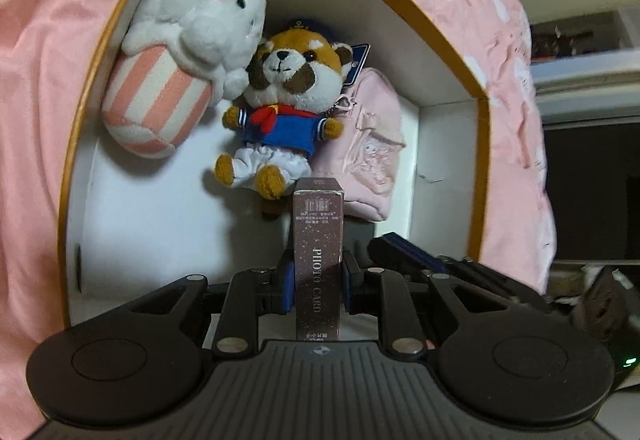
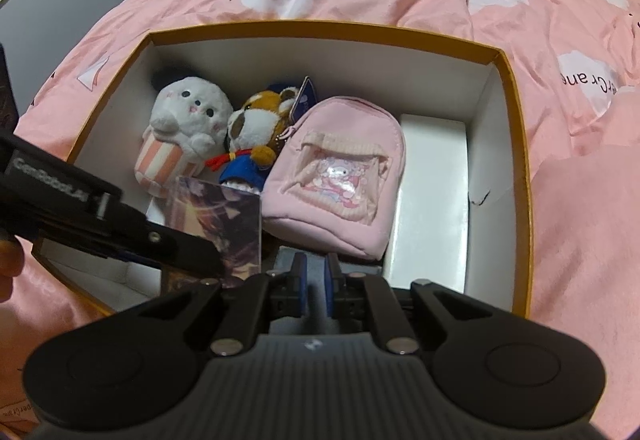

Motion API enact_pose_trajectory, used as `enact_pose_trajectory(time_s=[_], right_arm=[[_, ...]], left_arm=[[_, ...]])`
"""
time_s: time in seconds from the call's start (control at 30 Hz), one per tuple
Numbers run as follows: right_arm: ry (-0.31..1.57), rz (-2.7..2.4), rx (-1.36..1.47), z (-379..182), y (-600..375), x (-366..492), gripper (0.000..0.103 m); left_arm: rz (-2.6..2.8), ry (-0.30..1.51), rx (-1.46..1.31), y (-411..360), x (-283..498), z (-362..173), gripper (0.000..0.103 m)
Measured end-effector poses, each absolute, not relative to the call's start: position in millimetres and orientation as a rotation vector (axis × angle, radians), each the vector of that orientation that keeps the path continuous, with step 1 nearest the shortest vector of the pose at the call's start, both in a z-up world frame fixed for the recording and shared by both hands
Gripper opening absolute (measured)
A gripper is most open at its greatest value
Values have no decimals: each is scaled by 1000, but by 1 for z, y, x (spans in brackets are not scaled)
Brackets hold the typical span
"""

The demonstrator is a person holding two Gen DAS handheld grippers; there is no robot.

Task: Organize objects
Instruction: 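Lower the photo card pack into the shoebox and open the left tool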

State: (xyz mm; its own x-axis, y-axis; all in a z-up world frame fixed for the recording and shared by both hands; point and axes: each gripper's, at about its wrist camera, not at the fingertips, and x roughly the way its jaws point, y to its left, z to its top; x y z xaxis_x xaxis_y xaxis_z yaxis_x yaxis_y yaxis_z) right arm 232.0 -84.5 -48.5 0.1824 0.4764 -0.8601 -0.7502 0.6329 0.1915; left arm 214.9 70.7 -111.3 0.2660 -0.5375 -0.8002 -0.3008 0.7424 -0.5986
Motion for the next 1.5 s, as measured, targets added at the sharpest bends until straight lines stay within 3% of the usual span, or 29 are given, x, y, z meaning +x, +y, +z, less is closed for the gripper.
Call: enact_pose_trajectory(time_s=[0.23, 0.4, 0.7, 0.9, 1.13, 1.5], right_arm=[[1075, 888, -300, -48, -84, 230, 14], [1073, 893, -295, -47, -83, 228, 19], [1075, 919, -289, -48, -77, 225, 19], [1069, 953, -258, -43, -71, 223, 19], [1057, 980, -237, -34, -55, 223, 21], [1120, 953, -194, -37, -51, 234, 23]], left_arm=[[-198, 1347, -667, 62, 216, -110, 27], [-209, 1338, -532, 54, 214, -102, 35], [-192, 1250, -241, 46, 200, -76, 35], [-210, 1167, -279, 61, 204, -68, 26], [-161, 1192, -256, 60, 222, -72, 17], [-184, 1287, -269, 59, 249, -90, 19]])
